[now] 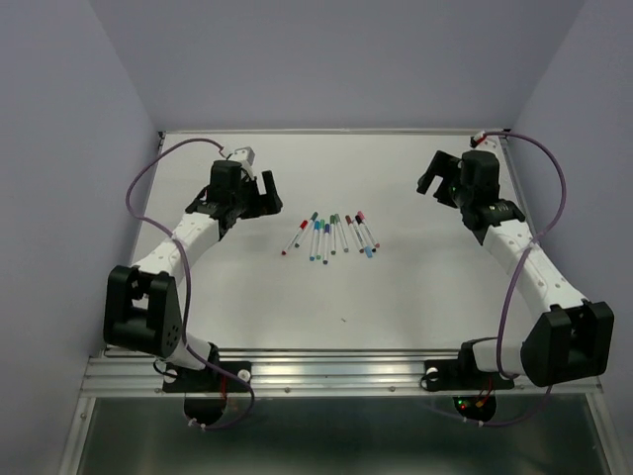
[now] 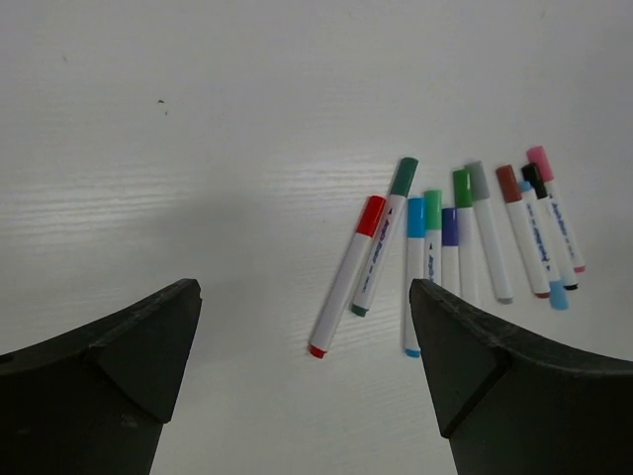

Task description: Open the pen caps

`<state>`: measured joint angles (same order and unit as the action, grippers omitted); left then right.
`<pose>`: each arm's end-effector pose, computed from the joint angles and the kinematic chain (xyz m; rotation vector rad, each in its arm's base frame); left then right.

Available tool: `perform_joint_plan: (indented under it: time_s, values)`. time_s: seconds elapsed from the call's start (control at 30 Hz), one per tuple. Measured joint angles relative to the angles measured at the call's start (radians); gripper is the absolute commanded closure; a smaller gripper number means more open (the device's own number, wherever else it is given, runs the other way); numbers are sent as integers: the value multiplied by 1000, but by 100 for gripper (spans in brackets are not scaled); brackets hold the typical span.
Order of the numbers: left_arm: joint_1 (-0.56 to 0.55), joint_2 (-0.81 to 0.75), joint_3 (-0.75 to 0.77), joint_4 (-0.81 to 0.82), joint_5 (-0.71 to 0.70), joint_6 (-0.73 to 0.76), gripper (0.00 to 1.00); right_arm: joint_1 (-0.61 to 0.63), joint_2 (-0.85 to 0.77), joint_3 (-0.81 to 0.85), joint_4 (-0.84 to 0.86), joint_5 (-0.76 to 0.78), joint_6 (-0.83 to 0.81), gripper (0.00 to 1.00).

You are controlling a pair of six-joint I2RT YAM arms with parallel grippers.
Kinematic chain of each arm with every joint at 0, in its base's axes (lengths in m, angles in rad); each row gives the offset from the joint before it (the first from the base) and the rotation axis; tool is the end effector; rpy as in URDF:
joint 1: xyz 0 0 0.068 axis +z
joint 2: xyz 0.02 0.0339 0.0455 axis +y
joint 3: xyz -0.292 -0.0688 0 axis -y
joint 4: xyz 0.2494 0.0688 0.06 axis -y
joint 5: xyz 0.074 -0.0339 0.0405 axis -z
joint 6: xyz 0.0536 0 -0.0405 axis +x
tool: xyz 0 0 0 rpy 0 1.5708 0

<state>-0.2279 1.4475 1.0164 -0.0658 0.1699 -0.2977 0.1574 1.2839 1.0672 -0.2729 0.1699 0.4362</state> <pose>0.3362 -0.0873 0.2931 0.0330 2.0975 -0.4963 0.3034 0.0390 0.3389 0.3897 2.0211 0.1935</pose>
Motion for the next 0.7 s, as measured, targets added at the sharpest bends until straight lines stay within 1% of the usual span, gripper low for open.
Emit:
perform_joint_plan:
  time_s: [0.2, 0.3, 0.4, 0.57, 0.7]
  values:
    - [-42, 72, -11, -24, -5, 117, 1, 0, 17, 0, 23, -77, -46, 0]
    - [-113, 103, -10, -26, -58, 152, 1, 0, 18, 0, 27, -89, -61, 0]
    - [-176, 172, 9, -52, -129, 161, 1, 0, 18, -3, 35, -92, -72, 0]
    - [-191, 269, 23, -97, -213, 161, 1, 0, 18, -3, 41, -93, -79, 0]
    - [-201, 293, 51, -129, -262, 159, 1, 0, 18, -4, 42, -93, -82, 0]
